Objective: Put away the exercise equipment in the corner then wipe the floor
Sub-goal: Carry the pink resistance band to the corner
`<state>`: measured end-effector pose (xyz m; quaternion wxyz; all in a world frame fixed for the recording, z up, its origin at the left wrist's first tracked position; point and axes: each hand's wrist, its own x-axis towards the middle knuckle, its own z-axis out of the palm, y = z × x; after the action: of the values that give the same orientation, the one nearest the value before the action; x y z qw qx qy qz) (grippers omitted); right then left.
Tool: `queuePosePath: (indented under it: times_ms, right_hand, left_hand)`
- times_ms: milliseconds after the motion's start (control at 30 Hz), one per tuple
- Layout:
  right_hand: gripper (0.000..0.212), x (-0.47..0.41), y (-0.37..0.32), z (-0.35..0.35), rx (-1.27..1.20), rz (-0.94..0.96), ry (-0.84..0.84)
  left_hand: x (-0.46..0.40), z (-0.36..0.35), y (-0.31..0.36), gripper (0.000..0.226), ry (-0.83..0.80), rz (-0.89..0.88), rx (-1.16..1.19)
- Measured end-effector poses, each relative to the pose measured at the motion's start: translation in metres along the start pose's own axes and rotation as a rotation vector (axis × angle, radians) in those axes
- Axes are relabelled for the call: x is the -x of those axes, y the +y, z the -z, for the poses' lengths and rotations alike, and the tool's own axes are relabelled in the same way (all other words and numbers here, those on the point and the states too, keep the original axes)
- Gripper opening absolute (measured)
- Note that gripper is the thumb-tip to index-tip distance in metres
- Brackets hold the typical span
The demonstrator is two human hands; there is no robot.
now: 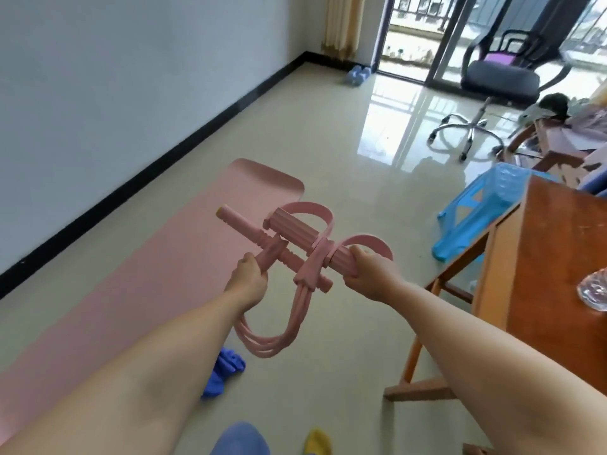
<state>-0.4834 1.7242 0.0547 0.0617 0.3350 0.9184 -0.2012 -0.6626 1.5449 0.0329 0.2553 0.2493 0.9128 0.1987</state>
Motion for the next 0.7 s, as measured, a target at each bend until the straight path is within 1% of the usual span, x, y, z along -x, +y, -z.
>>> queuePosePath:
  times_ms: [100, 200, 533, 700]
  right_hand:
    - [0.043, -0.03, 0.04, 0.021, -0.035, -0.066, 0.012]
    - [0.042, -0.07, 0.065, 0.038, -0.071, -0.109, 0.053]
    - [0.037, -0.266, 0.09, 0.095, -0.092, -0.157, 0.035]
    - [0.033, -0.357, 0.112, 0.135, -0.12, -0.199, 0.047]
  left_hand:
    - [-0.041, -0.008, 0.053, 0.034, -0.006, -0.054, -0.026]
    - [-0.092, -0.006, 0.093, 0.033, -0.007, -0.109, -0.056]
    - [-0.298, 0.033, 0.178, 0.027, -0.039, -0.176, -0.156]
    - [-0.403, 0.053, 0.244, 0.028, -0.058, -0.222, -0.175]
